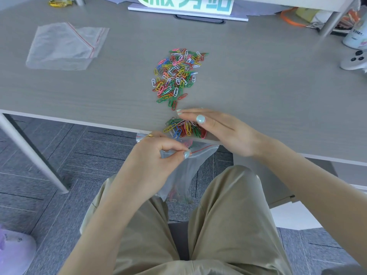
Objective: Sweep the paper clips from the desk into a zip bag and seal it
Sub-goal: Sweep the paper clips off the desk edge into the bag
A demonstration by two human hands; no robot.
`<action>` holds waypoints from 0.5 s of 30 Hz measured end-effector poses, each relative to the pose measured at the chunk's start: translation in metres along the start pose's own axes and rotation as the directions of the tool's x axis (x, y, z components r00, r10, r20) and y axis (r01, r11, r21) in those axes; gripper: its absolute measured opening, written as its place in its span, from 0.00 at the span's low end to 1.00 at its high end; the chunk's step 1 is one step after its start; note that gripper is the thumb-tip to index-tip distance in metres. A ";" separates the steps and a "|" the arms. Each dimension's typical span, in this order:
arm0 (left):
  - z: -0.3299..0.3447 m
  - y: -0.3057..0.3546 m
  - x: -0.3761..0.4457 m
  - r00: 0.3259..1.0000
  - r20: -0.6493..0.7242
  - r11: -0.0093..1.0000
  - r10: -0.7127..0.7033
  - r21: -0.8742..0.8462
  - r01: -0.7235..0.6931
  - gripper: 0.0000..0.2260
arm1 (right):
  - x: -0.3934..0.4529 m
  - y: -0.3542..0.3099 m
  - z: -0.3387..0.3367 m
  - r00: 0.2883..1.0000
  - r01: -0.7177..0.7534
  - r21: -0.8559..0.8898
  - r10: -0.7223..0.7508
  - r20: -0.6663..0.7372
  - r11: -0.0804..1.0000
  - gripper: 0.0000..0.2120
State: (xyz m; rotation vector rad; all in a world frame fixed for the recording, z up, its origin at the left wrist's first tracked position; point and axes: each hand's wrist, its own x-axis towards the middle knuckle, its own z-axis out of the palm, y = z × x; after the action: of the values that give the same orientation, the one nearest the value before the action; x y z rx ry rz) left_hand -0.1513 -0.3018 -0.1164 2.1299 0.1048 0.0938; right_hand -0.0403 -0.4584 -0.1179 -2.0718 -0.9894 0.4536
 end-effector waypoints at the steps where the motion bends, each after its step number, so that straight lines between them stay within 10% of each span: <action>1: 0.000 0.000 0.000 1.000 0.001 1.000 -0.001 -0.001 0.001 0.05 | -0.002 0.001 -0.002 0.999 -0.021 0.010 0.022 -0.033 1.000 0.22; 8: 0.001 0.002 -0.002 1.000 0.007 1.000 0.002 0.006 -0.003 0.05 | -0.017 0.010 -0.006 0.992 -0.088 -0.567 0.125 0.027 0.819 0.31; 15: 0.000 0.003 -0.001 1.000 0.014 1.000 0.003 0.002 -0.003 0.05 | -0.027 -0.010 0.012 0.994 0.035 -0.671 0.043 0.099 0.741 0.37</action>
State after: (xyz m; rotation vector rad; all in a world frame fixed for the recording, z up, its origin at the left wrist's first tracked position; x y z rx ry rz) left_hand -0.1522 -0.3032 -0.1137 2.1328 0.0934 0.0801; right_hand -0.0697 -0.4697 -0.1181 -2.7160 -1.3597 0.2158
